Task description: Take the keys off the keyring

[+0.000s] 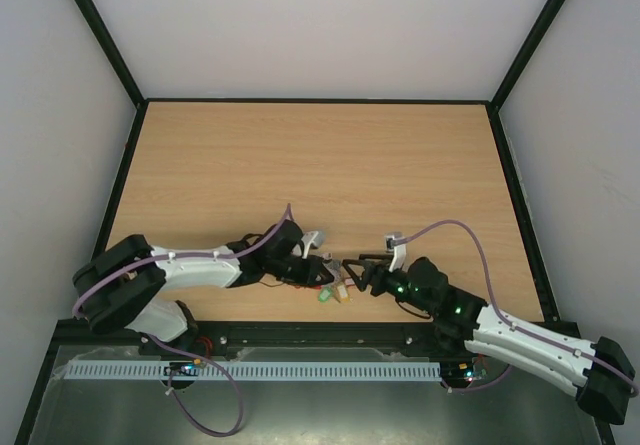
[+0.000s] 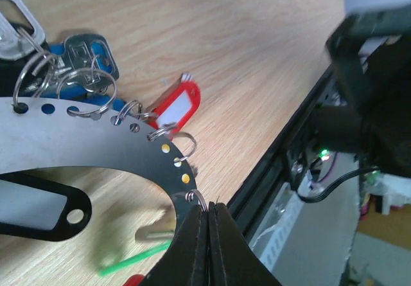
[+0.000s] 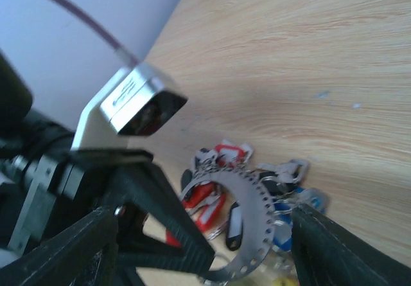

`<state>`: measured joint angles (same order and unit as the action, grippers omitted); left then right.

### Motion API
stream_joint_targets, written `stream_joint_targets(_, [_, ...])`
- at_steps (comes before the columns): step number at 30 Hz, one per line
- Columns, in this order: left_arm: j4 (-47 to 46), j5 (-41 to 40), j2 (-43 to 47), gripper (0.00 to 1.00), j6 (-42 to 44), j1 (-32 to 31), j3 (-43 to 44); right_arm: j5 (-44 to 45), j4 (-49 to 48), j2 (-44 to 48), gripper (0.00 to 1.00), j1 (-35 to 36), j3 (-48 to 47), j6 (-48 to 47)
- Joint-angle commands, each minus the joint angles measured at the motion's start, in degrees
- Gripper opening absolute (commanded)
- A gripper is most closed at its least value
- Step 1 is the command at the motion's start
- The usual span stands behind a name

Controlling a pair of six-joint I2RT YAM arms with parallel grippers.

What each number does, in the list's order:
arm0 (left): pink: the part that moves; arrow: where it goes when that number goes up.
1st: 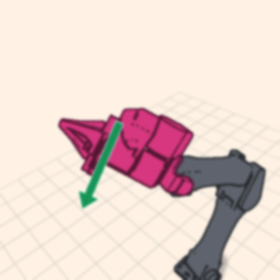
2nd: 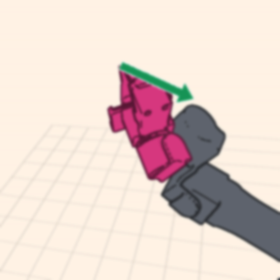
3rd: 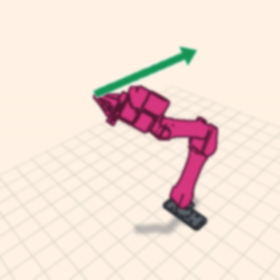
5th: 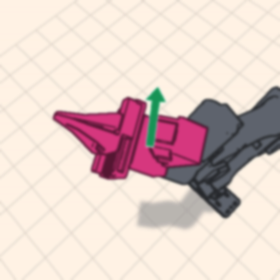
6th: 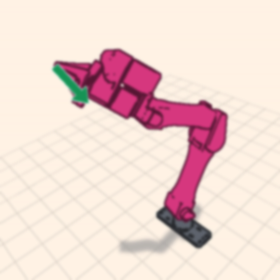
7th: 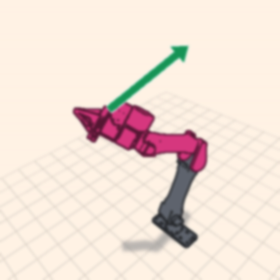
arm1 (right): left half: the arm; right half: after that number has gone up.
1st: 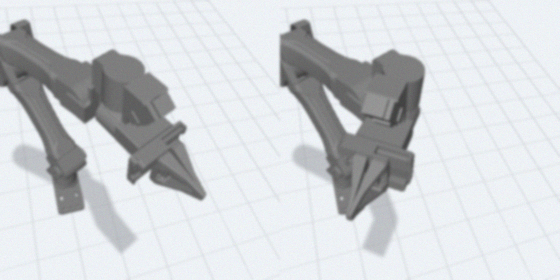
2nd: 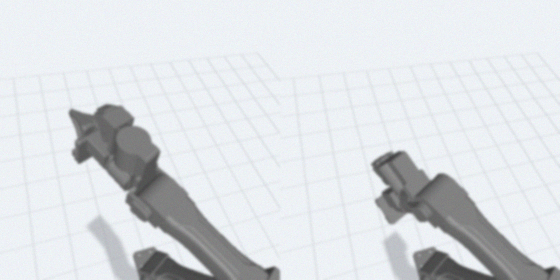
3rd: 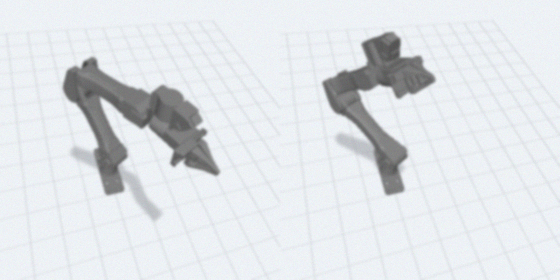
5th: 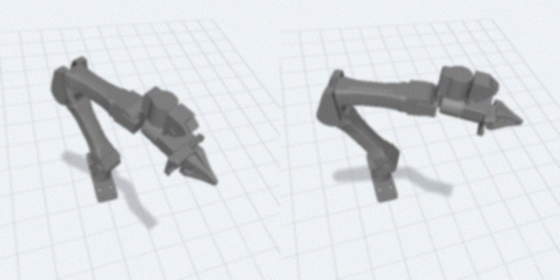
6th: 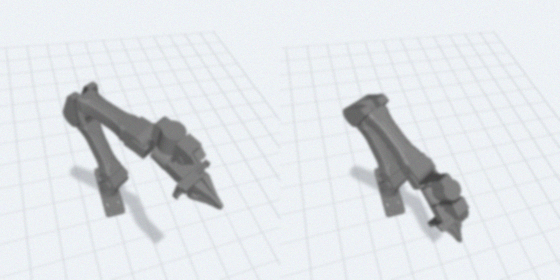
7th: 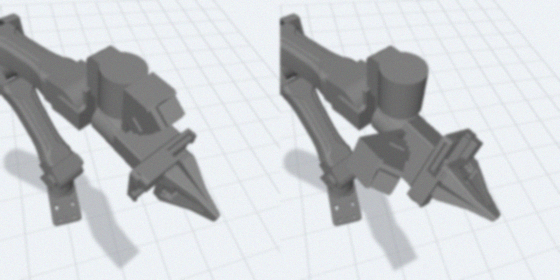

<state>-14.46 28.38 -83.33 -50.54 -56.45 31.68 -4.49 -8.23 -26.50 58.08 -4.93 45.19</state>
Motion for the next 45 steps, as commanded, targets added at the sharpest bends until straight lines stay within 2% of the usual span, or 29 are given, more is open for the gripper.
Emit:
stream_joint_targets(1, [-4.74, 4.74, 2.34, 0.02, -4.31, 2.08, -1.06, -8.06, -6.01, 1.10, 0.72, -0.09, 2.09, -0.29])
stream_joint_targets(8, [-6.44, 6.89, 6.14, 0.02, -7.68, 5.09, -0.96, -15.86, -13.81, -2.34, 0.66, -0.14, 4.30, 2.81])
stream_joint_targets(16, [-5.76, 6.68, 9.44, 0.02, -9.18, 6.73, -0.24, -16.74, -16.04, -4.68, 0.46, -0.08, 4.77, 2.04])
stream_joint_targets(21, [-5.67, 6.76, 9.69, 0.02, -9.22, 6.83, 0.13, -14.40, -14.57, -5.14, 0.47, -0.05, 4.75, 0.39])
stream_joint_targets(28, [-5.53, 6.94, 10.16, 0.02, -9.24, 6.88, 0.87, -15.54, -18.69, -10.73, 0.42, -0.04, 4.93, 0.42])
stream_joint_targets(38, [-4.71, 7.30, 10.89, 0.02, -9.01, 7.12, 1.65, -13.93, -21.10, -14.16, 0.43, -0.06, 4.66, -0.92])
stream_joint_targets(45, [-4.74, 7.43, 10.79, 0.03, -9.04, 7.21, 1.91, -15.54, -24.17, -17.68, 0.25, 0.03, 4.49, -1.33])
